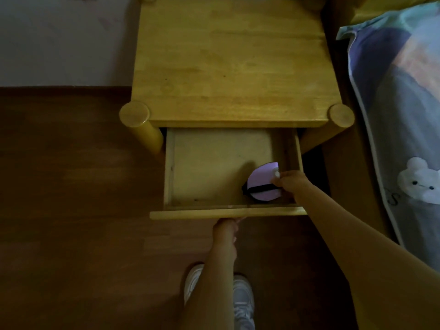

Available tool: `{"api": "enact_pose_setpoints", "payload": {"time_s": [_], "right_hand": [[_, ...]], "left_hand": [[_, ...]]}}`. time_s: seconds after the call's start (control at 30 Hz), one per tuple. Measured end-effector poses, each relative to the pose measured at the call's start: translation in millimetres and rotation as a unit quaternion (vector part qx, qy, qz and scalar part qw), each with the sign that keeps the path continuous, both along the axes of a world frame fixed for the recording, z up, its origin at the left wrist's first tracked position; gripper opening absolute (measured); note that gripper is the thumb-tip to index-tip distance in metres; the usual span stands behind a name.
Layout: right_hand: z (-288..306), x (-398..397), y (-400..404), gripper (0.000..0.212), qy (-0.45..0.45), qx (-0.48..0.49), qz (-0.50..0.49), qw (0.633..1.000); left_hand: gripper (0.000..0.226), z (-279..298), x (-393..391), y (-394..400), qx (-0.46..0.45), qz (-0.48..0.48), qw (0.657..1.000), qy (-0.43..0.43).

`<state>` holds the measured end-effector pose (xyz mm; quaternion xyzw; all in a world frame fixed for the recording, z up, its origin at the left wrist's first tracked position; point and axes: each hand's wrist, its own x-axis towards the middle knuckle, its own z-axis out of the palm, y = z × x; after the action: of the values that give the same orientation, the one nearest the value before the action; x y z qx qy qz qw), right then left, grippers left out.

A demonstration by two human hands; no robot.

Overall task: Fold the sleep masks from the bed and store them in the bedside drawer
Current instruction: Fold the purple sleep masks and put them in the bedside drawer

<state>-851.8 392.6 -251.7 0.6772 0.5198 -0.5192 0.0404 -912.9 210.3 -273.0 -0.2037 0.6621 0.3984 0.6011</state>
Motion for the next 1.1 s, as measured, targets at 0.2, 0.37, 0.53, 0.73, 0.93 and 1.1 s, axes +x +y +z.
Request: {"api": "enact_pose_setpoints", "payload": {"time_s": [0.2, 0.37, 0.53, 0.73, 0.93, 1.1], "right_hand": [[-19, 7, 4, 0.040, -0.053, 0.026, 0.052, 0.997], [-19, 9, 5, 0.034, -0.097, 0.064, 0.108, 0.987], [6, 3, -9, 0.043, -0.081, 0.132, 0.250, 0.956], [54, 16, -46, 0.067, 0.073, 0.083, 0.434, 0.894], [68, 26, -54, 0.076, -0.010, 0.184, 0.631, 0.754], [70, 29, -51, 0.071, -0.038, 0.190, 0.638, 0.745]], "left_hand": [[0.021, 7, 3, -20, 0.099, 0.053, 0.994, -0.001], [0.031, 24, 1, -38, 0.189, 0.048, 0.980, 0.040], [0.003, 38, -9, -44, 0.144, 0.066, 0.977, 0.141], [0.069, 44, -27, -75, 0.003, -0.151, 0.803, 0.577], [0.051, 64, -53, -56, 0.061, -0.407, 0.596, 0.690], [0.073, 68, -66, -28, 0.061, -0.608, 0.626, 0.485]]}}
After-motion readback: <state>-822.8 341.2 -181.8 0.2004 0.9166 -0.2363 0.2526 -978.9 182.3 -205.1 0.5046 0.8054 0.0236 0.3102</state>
